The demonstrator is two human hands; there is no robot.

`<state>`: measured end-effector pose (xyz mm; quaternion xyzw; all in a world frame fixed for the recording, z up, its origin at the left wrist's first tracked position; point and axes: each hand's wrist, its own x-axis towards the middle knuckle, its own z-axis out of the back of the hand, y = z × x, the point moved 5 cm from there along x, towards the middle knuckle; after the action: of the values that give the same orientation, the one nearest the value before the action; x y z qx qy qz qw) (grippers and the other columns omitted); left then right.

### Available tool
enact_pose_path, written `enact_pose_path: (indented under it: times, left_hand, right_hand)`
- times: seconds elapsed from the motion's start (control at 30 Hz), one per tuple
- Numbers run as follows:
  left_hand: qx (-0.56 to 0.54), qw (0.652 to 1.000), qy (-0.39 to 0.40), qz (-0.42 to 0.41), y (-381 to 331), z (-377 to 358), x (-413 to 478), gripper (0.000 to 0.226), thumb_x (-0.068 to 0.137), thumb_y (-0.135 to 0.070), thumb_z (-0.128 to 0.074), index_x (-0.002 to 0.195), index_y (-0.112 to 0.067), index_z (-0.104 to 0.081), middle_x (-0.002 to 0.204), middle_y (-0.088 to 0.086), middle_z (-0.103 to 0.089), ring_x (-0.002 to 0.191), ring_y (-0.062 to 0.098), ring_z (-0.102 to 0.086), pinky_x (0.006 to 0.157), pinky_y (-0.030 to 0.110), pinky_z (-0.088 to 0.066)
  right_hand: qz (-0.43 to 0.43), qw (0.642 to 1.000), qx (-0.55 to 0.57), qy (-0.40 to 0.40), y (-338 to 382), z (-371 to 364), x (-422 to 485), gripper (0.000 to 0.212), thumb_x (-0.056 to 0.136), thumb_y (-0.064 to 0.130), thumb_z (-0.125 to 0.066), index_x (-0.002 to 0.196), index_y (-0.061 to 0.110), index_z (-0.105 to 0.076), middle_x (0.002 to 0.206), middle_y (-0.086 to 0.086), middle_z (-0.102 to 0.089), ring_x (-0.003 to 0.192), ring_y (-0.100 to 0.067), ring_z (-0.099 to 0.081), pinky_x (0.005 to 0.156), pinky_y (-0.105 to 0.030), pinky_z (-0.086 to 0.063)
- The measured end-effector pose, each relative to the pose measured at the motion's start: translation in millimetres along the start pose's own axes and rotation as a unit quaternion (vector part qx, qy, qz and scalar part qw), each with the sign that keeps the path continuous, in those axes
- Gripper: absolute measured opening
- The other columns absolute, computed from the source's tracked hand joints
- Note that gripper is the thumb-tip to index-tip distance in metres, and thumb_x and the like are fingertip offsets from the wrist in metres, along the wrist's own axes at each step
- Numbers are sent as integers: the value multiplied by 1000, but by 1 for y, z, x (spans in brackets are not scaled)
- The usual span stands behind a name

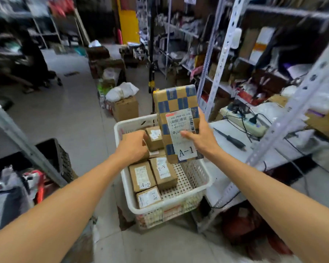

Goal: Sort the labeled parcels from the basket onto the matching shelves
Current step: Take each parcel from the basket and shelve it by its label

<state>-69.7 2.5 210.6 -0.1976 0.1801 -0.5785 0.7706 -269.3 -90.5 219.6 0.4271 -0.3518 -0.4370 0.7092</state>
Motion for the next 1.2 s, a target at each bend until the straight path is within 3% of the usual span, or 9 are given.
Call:
enact_pose_path:
  times: [0.23, 0.37, 0.47, 0.6, 0.7, 0.8, 0.9, 1.0, 1.2]
  left_hand:
    - [39, 999, 7, -29, -66, -29, -96, 20, 81, -12, -56, 101, -13, -56, 98, 8, -64, 91, 27, -61, 80, 45, -53]
    - [59, 995, 39, -70, -130, -66, -146, 18, 83, -15, -59, 100, -11, -57, 98, 6, -62, 94, 28, -60, 80, 41, -53]
    - [66, 989, 57, -121, -185, -96, -173, 21, 83, -16, -59, 104, -14, -58, 103, 5, -64, 97, 28, -61, 79, 37, -52]
    - [78, 972, 116, -188, -275, -136, -207, 25, 85, -15, -57, 110, -14, -58, 105, 9, -64, 97, 29, -60, 81, 40, -52]
    - [84, 949, 146, -267, -353, -165, -231, 28, 85, -30, -56, 102, -9, -61, 95, 12, -65, 90, 32, -60, 76, 42, -51]
    - [95, 920, 166, -342, -431, -205, -242, 42, 76, -48, -48, 97, -15, -64, 101, 7, -67, 96, 32, -61, 78, 40, -51]
    - [64, 900, 184, -389, -507, -240, -263, 24, 84, -25, -61, 108, -19, -60, 114, 4, -63, 106, 27, -59, 90, 39, -49]
    - [52, 872, 205, -442, -581, -271, -287, 26, 84, -15, -62, 110, -15, -62, 109, 6, -65, 102, 26, -61, 88, 33, -50]
    - [30, 762, 246, -599, -713, -302, -365, 24, 83, -24, -62, 106, -26, -60, 112, 4, -64, 97, 25, -61, 81, 33, -51]
  right_hand:
    - [26, 999, 6, -22, 3, 63, -131, 84, 81, 5, -71, 146, 26, -22, 114, 9, -62, 109, -15, -58, 95, -42, -49]
    - [1, 999, -9, -52, -14, 124, -213, 84, 83, 5, -69, 149, 25, -20, 116, 10, -59, 111, -12, -55, 95, -33, -46]
    - [-32, 993, -7, -112, -28, 184, -267, 82, 85, 5, -69, 149, 23, -21, 113, 12, -59, 110, -11, -55, 99, -35, -47]
    - [-65, 976, -13, -207, -37, 270, -341, 79, 85, 2, -68, 147, 24, -25, 106, 15, -59, 97, -2, -56, 78, -12, -49]
    - [-80, 959, -43, -270, -40, 335, -390, 78, 83, 2, -69, 145, 25, -27, 103, 21, -60, 94, 3, -58, 83, -23, -51]
    - [-97, 933, -42, -343, -44, 397, -442, 74, 82, 6, -71, 141, 26, -32, 109, 13, -65, 106, -10, -61, 94, -43, -52]
    - [-115, 901, -56, -415, -41, 452, -497, 75, 83, 7, -70, 143, 26, -28, 117, 3, -65, 111, -18, -61, 92, -52, -52]
    - [-141, 852, -98, -494, -32, 500, -551, 80, 83, 11, -71, 146, 24, -24, 117, -1, -65, 108, -20, -63, 90, -51, -53]
    - [-182, 741, -174, -623, 1, 568, -634, 78, 83, 14, -72, 146, 18, -27, 123, -1, -64, 109, -19, -62, 92, -41, -53]
